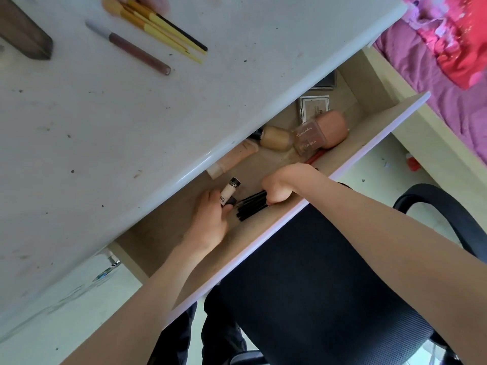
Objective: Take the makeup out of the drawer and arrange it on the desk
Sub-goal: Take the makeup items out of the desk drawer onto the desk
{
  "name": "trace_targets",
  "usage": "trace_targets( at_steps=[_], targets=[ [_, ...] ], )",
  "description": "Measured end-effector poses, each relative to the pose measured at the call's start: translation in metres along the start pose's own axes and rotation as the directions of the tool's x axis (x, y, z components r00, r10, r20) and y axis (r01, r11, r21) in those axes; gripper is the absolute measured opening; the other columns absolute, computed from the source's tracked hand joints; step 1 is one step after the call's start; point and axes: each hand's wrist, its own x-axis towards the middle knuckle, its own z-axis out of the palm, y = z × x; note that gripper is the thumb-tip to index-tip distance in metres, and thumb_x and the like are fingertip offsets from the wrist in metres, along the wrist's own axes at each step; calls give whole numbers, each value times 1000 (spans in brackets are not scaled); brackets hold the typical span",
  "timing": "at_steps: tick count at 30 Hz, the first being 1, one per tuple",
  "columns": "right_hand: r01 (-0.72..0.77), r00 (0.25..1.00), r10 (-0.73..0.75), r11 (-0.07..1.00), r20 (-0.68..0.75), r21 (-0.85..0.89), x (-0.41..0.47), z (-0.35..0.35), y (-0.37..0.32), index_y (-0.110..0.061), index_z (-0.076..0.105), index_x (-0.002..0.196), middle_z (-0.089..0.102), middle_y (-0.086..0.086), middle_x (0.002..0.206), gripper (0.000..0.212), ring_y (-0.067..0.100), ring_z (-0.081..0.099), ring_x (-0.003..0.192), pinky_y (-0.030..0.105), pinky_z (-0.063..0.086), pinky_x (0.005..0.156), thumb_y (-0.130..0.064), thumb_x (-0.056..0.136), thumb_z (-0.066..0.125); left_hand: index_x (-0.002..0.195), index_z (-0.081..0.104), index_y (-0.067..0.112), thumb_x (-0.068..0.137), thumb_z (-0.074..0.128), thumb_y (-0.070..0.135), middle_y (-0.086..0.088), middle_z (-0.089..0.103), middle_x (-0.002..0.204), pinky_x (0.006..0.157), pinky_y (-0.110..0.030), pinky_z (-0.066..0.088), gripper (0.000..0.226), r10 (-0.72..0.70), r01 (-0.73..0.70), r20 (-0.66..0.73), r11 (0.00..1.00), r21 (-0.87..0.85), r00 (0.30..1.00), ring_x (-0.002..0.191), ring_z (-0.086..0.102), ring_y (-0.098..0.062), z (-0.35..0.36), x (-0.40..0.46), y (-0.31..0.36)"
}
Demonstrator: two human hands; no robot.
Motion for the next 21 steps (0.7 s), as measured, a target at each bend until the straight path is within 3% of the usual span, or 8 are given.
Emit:
trace_targets(
  at_steps=[3,7,9,12,15,19,21],
  targets=[
    [0,1000,0,1000,-3,-29,-3,0,-5,-9,48,100,46,0,79,16,14,43,64,23,36,55,-19,98,35,103,46,9,96,46,19,-5,41,101,82,-42,48,12,-52,51,-4,994,-98,999,94,47,-24,-6,-12,-5],
    [16,998,-14,999,-59,36,-16,4,-5,-5,50,120,56,8,105,30,20,54,81,25,41,63,-20,100,32,106,45,8,95,48,20,-4,41,103,83,-46,51,17,-96,95,5,977,-190,995,94,51,-24,-13,-26,-9],
    [42,994,-34,996,-101,77,-23,5,-6,-8,52,115,55,9,99,27,21,53,79,25,35,59,-21,100,33,107,46,9,94,49,23,-3,45,104,83,-42,52,19,-93,90,0,964,-249,996,96,52,-23,-17,-32,-7],
    [83,987,-62,986,-147,145,-38,4,-9,-9,55,100,53,5,84,23,18,47,69,27,35,60,-22,100,36,106,44,19,94,47,27,5,45,96,68,-16,42,15,-7,-16,-96,970,-243,995,86,52,-8,-29,-41,5],
    [181,975,-128,931,-180,316,-59,2,-12,-10,53,92,57,0,77,21,14,52,66,26,40,69,-18,99,35,102,43,23,94,48,24,7,48,92,66,-7,39,9,98,-160,-207,939,-304,973,82,50,-5,-51,-48,26],
    [313,938,-198,836,-285,450,-98,-8,-12,-16,49,84,60,-3,75,21,7,55,59,18,42,57,-16,99,34,94,46,24,95,44,27,0,53,81,57,-13,43,4,71,-195,-266,859,-473,961,71,56,-13,-90,-60,50],
    [378,909,-208,778,-362,502,-111,-17,-13,-12,48,87,57,-2,75,19,11,55,62,20,44,60,-15,99,35,89,44,27,96,42,29,-1,53,73,53,-14,43,7,28,-198,-307,818,-540,951,62,55,-12,-108,-62,54]
  ],
)
